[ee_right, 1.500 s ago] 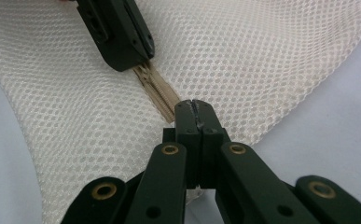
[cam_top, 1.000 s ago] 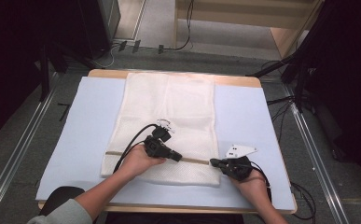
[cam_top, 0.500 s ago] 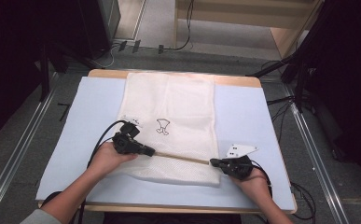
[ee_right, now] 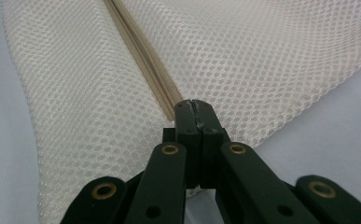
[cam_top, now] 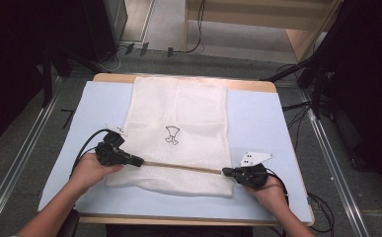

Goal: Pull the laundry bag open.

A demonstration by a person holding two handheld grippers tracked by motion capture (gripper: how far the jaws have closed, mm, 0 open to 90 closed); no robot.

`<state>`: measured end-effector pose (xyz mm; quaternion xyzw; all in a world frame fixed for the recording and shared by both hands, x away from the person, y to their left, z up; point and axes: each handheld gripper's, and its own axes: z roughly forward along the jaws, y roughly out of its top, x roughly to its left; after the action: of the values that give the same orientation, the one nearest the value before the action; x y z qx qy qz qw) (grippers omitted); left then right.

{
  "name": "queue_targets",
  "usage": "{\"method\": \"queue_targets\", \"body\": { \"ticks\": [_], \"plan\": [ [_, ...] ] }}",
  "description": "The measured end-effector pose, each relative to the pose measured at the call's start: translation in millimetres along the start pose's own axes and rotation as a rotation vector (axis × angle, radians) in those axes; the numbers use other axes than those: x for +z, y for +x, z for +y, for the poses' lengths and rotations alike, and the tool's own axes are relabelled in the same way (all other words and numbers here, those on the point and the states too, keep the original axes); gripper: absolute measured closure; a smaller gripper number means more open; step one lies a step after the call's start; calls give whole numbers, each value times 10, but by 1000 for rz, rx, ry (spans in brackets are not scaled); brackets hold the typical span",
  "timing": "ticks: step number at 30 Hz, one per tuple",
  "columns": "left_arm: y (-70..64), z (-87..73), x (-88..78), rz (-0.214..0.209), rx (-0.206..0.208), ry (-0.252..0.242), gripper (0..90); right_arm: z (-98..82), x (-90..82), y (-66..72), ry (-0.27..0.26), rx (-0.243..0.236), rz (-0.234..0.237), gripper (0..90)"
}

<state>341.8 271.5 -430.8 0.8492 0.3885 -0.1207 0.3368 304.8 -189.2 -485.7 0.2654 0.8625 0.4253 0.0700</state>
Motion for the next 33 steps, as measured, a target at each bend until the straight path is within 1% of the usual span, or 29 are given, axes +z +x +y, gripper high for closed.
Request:
{"method": "queue_targets", "body": {
  "ticks": [1,2,3,4,5,6,7,9,11,12,13,15,16,17,18,19,20,21,22,23,24,25,26,28,31,32,33],
  "plan": [
    [31,-31,-27,-2,-10,3,890,1,0,-5,0,0,3,900],
    [62,-68,-61,11,-16,1,890,3,0,-9,1,3,6,900],
    [90,-94,-85,0,-23,0,889,6,1,-14,3,7,10,900],
    [106,-116,-105,11,-25,-1,889,10,0,-17,8,11,11,900],
    [124,-137,-123,18,-32,-4,889,23,1,-19,15,9,14,900],
    [146,-155,-142,17,-38,-9,889,29,4,-17,18,4,11,900],
    [165,-168,-161,29,-37,-7,889,32,3,-16,21,2,10,900],
    [217,-211,-215,41,-44,-7,890,34,3,-20,23,10,13,900],
    [268,-258,-266,48,-67,-8,890,34,3,-26,23,19,16,900],
    [294,-286,-296,69,-73,-15,890,36,1,-27,26,23,16,900],
    [325,-314,-328,65,-87,-20,890,37,2,-28,27,28,18,900],
    [367,-366,-391,101,-98,-31,890,39,1,-36,29,38,21,900],
    [395,-393,-417,98,-109,-34,890,39,0,-40,28,39,20,900],
    [415,-421,-442,134,-111,-32,890,39,-1,-41,29,43,20,900],
    [443,-463,-474,128,-131,-45,890,39,-2,-45,28,42,20,900],
    [452,-488,-500,135,-131,-61,891,39,-2,-47,28,43,20,900],
    [468,-516,-533,136,-140,-72,891,39,-3,-47,29,43,20,900],
    [482,-544,-563,152,-150,-78,891,40,-3,-50,29,47,21,900],
    [522,-583,-592,142,-181,-92,891,40,-5,-54,31,52,25,900],
    [525,-596,-585,133,-196,-94,891,40,-5,-61,30,52,26,900],
    [509,-598,-569,150,-177,-89,890,42,-7,-66,32,52,24,900],
    [482,-585,-567,167,-167,-82,890,43,-13,-73,37,55,15,900],
    [470,-582,-567,165,-168,-84,890,43,-15,-90,35,59,13,900],
    [466,-601,-569,148,-183,-81,890,40,-23,-105,40,92,12,900],
    [439,-651,-578,138,-164,-72,889,45,-20,-100,41,90,10,900],
    [433,-665,-580,135,-166,-82,888,48,-18,-102,41,81,10,900],
    [427,-673,-580,134,-159,-85,888,53,-21,-98,46,79,10,900]
  ]
}}
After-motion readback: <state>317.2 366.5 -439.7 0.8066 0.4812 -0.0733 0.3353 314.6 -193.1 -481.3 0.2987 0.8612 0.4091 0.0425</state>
